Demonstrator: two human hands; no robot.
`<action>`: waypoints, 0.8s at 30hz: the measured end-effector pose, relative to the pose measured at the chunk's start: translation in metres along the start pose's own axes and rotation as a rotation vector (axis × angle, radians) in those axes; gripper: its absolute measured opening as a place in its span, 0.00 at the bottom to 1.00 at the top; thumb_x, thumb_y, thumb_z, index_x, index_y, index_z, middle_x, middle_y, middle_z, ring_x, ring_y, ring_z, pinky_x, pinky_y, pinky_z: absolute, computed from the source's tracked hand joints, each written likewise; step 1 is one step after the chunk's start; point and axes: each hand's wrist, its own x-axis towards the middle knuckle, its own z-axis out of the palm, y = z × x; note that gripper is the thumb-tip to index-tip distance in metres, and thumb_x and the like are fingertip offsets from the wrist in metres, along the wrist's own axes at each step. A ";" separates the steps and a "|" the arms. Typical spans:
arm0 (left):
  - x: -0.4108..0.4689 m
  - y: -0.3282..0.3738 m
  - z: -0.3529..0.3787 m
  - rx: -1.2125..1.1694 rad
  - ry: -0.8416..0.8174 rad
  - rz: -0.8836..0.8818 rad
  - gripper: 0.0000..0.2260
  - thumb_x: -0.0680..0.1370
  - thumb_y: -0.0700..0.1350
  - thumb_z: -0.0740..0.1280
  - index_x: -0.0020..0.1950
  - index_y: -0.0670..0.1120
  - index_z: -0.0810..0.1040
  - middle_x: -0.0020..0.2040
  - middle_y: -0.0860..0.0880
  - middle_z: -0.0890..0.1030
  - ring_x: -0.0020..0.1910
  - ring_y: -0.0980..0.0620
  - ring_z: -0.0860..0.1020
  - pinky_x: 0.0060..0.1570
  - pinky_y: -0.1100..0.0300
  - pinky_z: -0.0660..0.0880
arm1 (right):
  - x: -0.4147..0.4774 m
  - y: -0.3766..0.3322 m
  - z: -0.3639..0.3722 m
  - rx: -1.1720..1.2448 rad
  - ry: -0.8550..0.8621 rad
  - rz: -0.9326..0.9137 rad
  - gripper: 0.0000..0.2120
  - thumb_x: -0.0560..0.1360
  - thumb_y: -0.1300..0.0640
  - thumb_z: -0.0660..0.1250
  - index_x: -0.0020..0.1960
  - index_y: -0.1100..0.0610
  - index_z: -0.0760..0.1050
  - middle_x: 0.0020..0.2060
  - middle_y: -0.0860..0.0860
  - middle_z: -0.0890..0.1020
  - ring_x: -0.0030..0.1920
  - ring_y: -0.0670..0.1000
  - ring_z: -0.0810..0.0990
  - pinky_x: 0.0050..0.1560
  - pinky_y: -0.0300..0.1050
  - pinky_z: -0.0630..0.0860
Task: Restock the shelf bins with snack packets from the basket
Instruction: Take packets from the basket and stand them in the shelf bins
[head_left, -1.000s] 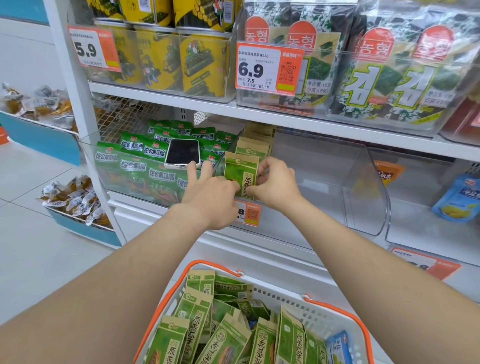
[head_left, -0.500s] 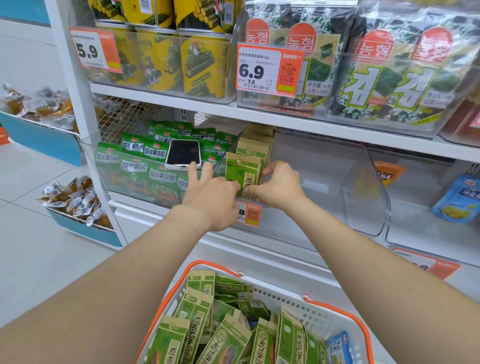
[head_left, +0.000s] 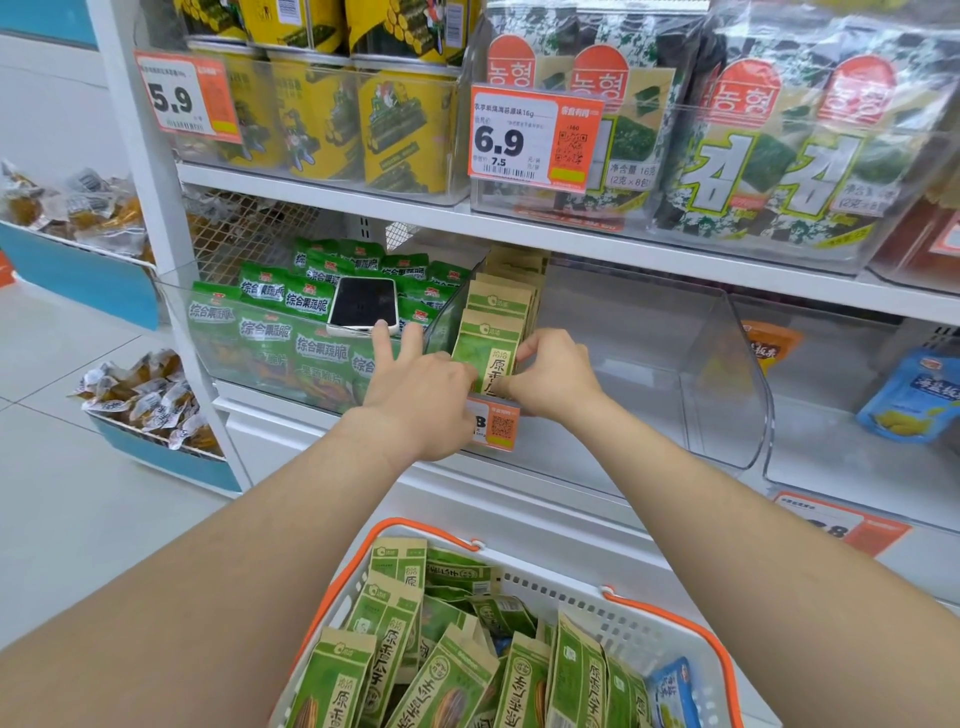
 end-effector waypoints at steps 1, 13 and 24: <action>-0.001 0.000 0.000 -0.008 0.003 0.000 0.15 0.79 0.51 0.61 0.65 0.53 0.77 0.59 0.47 0.80 0.72 0.34 0.60 0.74 0.26 0.44 | 0.001 0.001 0.001 0.005 -0.006 0.007 0.13 0.69 0.58 0.80 0.35 0.51 0.76 0.38 0.47 0.81 0.48 0.53 0.84 0.46 0.55 0.85; -0.004 -0.001 -0.008 -0.156 0.060 -0.028 0.13 0.76 0.47 0.65 0.59 0.52 0.82 0.63 0.46 0.78 0.75 0.34 0.60 0.75 0.26 0.41 | 0.005 0.007 -0.004 -0.001 -0.091 0.085 0.15 0.74 0.51 0.68 0.33 0.58 0.76 0.31 0.55 0.83 0.36 0.56 0.86 0.37 0.54 0.85; -0.039 0.003 -0.009 -0.277 -0.228 0.164 0.06 0.76 0.51 0.70 0.51 0.52 0.79 0.47 0.50 0.83 0.48 0.45 0.81 0.48 0.52 0.80 | -0.079 0.001 -0.021 -0.533 -0.289 -0.651 0.07 0.68 0.56 0.58 0.35 0.52 0.74 0.30 0.53 0.80 0.33 0.60 0.74 0.35 0.49 0.77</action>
